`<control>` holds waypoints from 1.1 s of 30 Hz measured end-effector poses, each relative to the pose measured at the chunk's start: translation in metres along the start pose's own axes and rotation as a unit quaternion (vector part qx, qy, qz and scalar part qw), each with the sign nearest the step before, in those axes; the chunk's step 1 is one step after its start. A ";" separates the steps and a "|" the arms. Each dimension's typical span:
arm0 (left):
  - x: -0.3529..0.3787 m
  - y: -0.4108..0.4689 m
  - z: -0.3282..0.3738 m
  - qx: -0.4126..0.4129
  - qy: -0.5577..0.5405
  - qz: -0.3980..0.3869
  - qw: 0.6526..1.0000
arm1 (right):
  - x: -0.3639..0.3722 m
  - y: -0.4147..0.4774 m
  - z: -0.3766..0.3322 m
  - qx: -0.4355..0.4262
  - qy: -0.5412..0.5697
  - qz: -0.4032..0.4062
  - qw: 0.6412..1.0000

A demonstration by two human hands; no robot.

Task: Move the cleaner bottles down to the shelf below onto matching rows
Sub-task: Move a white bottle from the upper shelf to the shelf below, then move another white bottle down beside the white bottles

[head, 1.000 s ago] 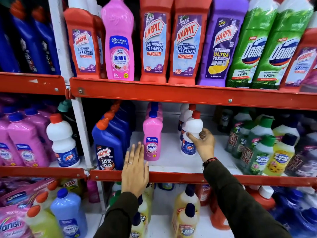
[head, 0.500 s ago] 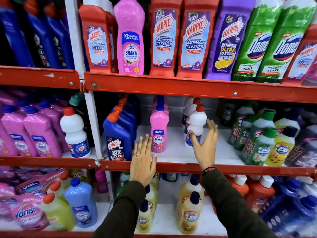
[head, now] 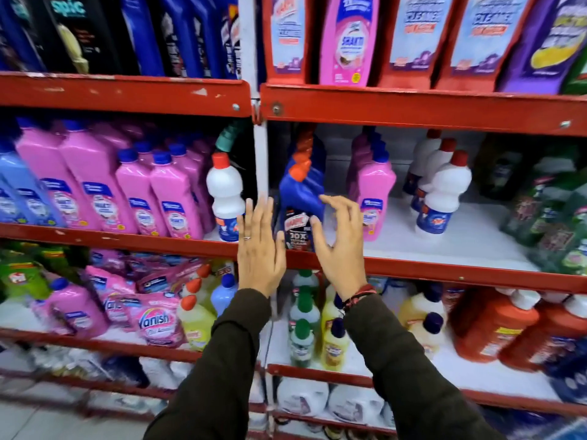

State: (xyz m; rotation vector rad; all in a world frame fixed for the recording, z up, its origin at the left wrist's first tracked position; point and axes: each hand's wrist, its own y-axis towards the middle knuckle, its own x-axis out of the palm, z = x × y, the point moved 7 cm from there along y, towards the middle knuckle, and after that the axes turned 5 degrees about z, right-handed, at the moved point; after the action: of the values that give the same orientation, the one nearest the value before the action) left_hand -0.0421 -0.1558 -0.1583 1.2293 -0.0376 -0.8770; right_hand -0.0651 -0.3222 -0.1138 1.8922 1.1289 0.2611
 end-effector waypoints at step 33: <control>-0.009 -0.019 -0.140 -0.049 0.127 -0.159 0.978 | 0.137 0.028 -0.057 0.177 0.135 -0.038 0.974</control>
State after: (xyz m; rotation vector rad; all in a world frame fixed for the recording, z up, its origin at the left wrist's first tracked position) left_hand 0.0072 -0.0396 -0.2227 1.2652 0.4130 -0.9776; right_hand -0.0035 -0.1858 -0.0924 2.1650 1.5072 0.2954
